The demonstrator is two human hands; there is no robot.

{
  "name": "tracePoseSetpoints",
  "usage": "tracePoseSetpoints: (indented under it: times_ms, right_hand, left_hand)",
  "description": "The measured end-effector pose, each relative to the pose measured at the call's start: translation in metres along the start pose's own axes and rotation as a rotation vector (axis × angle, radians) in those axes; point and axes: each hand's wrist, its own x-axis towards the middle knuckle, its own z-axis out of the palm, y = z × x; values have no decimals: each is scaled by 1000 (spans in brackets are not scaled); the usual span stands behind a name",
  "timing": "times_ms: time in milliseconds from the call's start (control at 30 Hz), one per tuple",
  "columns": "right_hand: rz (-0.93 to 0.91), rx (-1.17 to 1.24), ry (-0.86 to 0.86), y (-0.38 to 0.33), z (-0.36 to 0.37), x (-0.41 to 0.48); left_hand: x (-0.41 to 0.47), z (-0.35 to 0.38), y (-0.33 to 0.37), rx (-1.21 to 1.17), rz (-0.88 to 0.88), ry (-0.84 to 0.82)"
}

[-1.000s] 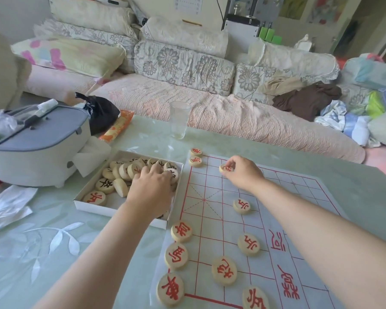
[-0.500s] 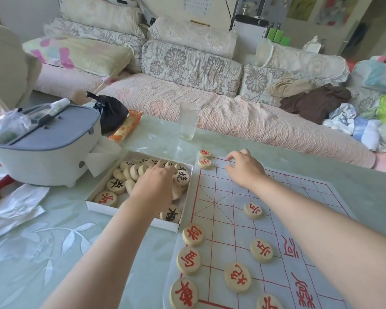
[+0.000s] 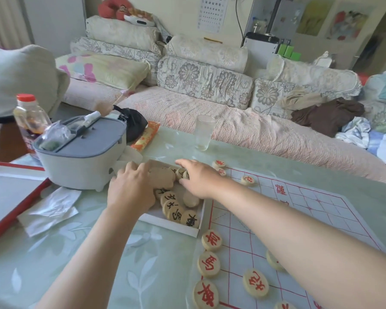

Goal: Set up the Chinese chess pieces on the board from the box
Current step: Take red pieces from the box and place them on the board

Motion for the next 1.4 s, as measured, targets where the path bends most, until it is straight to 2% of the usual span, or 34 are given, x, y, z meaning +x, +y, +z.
tracePoseSetpoints:
  times_ms: [133,267,400,567,700,833,967,1400]
  right_hand:
    - [-17,13,-47,-12,12,14]
    - [8,-45,-67,-17,18,22]
    - [-2,-29,-34,-20,14,22]
    - [-114,86,79,-35,6,12]
    - [-185,219,117,-48,5,9]
    - [-129,110,104,-44,2,12]
    - [-36,18,36,-35,10,13]
    - [6,76,100,-34,17,12]
  left_hand:
    - [-3,3,-9,-20,16,-145]
    - [0,1,-15,-53,35,-182]
    - [4,4,-17,-122,28,-143]
    - [9,3,-11,-438,44,-26]
    - [9,-6,-4,-607,-68,17]
    - [8,-10,-15,-592,-168,55]
    - [5,-14,-23,-495,-156,36]
    - [8,-2,-13,-476,-130,-35]
